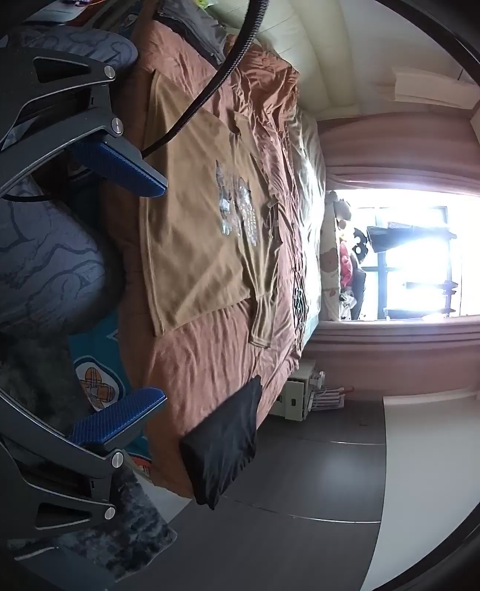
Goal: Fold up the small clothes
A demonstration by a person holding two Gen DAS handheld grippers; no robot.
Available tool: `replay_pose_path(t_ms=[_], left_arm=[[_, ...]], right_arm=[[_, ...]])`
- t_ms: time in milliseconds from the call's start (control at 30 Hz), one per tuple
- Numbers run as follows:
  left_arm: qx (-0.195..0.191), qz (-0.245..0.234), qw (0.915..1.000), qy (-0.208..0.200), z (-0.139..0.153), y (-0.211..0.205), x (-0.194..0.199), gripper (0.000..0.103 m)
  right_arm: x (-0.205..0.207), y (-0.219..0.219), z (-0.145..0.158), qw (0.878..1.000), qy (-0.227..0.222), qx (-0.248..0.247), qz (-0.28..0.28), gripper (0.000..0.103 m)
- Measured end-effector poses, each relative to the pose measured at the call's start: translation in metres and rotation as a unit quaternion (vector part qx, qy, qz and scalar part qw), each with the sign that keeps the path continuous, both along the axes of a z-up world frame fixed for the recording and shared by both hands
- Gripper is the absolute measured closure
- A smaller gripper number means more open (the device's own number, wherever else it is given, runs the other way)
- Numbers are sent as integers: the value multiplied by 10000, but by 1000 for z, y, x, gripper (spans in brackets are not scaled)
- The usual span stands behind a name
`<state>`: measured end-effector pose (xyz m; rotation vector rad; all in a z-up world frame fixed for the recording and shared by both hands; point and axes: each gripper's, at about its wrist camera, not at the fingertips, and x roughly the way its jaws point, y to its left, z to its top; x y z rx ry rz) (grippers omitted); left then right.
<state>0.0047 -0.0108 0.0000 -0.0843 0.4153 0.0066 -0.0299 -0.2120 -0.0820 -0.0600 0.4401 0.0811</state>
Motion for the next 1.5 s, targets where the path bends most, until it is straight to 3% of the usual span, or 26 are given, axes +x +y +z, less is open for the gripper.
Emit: replay_pose_path(t_ms=[1500], left_arm=[[18,-94,9998,-167,4,4,-13,0]], right_arm=[[-6,-3,9,10000,-77,-32,4,0]])
